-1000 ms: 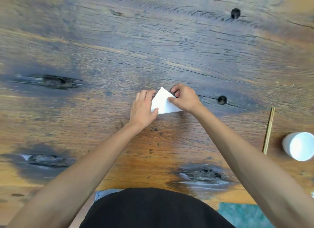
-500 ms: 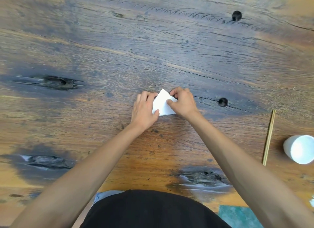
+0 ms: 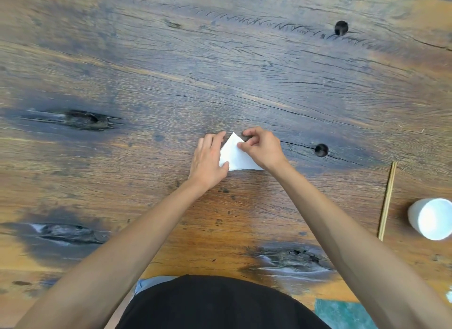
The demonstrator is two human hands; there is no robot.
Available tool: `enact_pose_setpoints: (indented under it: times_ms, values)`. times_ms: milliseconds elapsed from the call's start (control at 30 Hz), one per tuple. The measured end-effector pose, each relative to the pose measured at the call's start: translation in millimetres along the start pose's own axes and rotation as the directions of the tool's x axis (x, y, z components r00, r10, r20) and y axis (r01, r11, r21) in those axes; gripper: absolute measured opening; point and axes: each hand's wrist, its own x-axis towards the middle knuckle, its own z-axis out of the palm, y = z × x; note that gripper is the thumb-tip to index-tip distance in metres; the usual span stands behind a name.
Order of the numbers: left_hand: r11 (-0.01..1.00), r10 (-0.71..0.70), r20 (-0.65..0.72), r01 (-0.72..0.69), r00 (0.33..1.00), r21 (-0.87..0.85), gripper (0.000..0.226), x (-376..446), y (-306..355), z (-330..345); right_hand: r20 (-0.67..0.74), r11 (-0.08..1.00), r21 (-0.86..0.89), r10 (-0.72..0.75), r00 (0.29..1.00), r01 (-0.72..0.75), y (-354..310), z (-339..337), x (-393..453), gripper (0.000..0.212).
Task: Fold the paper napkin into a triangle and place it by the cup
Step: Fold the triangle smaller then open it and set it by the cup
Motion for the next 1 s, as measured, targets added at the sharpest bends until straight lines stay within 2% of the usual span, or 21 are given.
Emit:
enact_pose_setpoints:
  times_ms: [67, 133, 233, 367, 533, 700, 833, 1000]
  values:
    - [1.000, 0.009, 0.008, -0.008, 1.000, -0.025, 0.082, -1.5, -2.0, -0.5, 0.041, 0.999, 0.027, -0.032, 0.999, 0.030, 1.1, -3.0, -3.8, 0.014]
    - [0.996, 0.024, -0.007, -0.024, 1.000, -0.083, 0.075, -2.8, -2.9, -1.3, 0.069, 0.995, 0.066, -0.077, 0.995, 0.072, 1.8, -6.5, -11.0, 0.009]
    - [0.981, 0.066, -0.039, -0.072, 0.997, -0.179, 0.047, -2.2, -2.7, -5.6, 0.079, 0.983, 0.144, -0.128, 0.989, 0.116, 3.7, -13.6, -24.9, 0.009]
    - [0.953, 0.132, 0.036, -0.117, 0.991, -0.278, 0.010, -5.4, 0.4, -22.6, 0.044, 0.971, 0.183, -0.164, 0.985, 0.154, 12.4, -26.9, -43.0, 0.010]
    - [0.930, 0.169, 0.119, -0.119, 0.978, -0.347, 0.013, -19.3, 16.6, -41.6, -0.013, 0.960, 0.193, -0.203, 0.979, 0.201, 25.7, -43.7, -71.1, 0.011]
    - [0.901, 0.186, 0.137, -0.114, 0.973, -0.419, 0.015, -36.7, 35.4, -44.6, -0.095, 0.942, 0.217, -0.240, 0.966, 0.255, 39.7, -58.9, -106.3, 0.018]
    - [0.827, 0.205, 0.148, -0.091, 0.967, -0.555, 0.011, -53.7, 52.9, -36.4, -0.160, 0.924, 0.281, -0.220, 0.962, 0.258, 55.8, -71.0, -136.0, 0.011]
    - [0.775, 0.206, 0.171, -0.054, 0.964, -0.630, 0.010, -73.1, 71.9, -17.6, -0.218, 0.892, 0.382, -0.166, 0.962, 0.240, 83.6, -91.6, -168.1, 0.009]
